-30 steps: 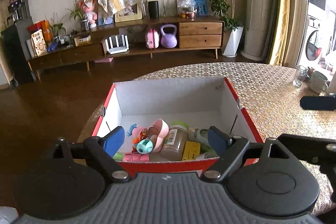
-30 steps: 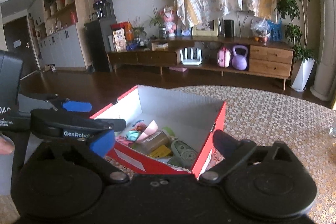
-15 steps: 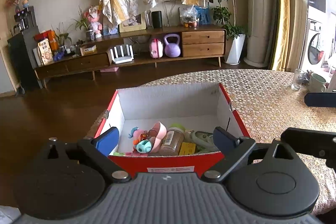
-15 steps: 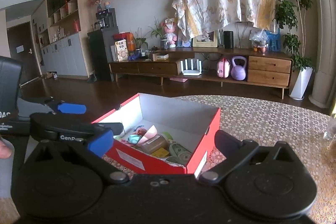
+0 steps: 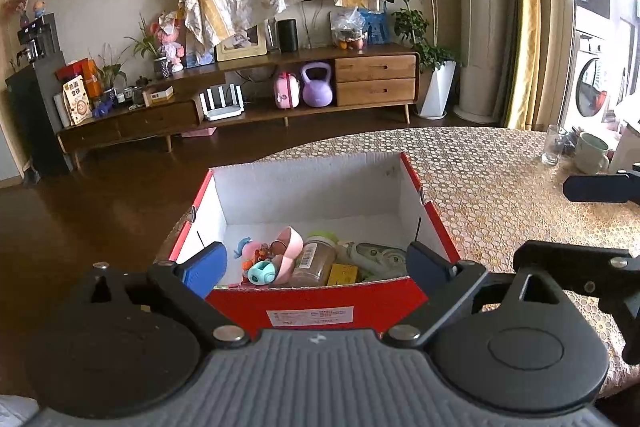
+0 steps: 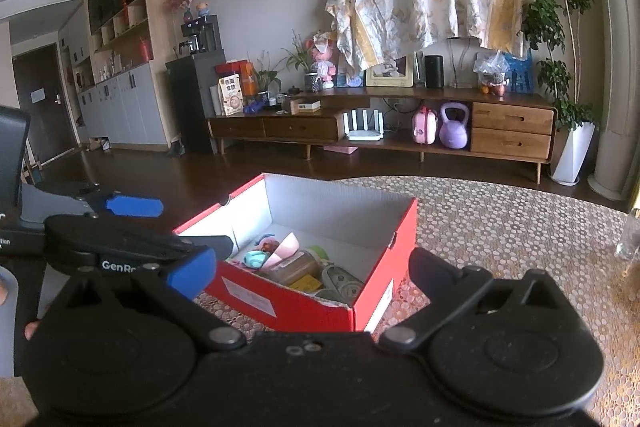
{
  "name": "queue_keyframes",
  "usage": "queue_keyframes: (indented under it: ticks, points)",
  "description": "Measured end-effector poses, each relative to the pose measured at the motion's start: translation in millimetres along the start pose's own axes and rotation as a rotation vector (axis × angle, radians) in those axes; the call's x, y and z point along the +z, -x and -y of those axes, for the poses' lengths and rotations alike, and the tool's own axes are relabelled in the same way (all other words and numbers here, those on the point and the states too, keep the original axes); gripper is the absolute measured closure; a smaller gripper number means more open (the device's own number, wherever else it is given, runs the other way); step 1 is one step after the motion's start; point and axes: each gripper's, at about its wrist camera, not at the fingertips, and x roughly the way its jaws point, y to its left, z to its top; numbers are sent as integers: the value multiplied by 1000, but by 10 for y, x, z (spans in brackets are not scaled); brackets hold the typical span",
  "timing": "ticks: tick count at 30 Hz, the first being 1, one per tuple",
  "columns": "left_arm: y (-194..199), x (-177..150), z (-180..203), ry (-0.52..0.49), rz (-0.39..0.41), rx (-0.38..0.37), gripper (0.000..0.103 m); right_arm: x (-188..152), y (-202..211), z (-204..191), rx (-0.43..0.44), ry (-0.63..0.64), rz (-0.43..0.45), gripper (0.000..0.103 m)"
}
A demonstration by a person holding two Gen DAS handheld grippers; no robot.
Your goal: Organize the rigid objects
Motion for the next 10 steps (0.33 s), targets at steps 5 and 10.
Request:
queue_keyframes:
  ticks: [5,10]
  points:
    - [7,16,13,9,2,-6,6,-19,10,16,-4,-6,-2,0]
    - [1,30,26,20,-1,-15,6,-21,23,54,-18,-12,-4,0]
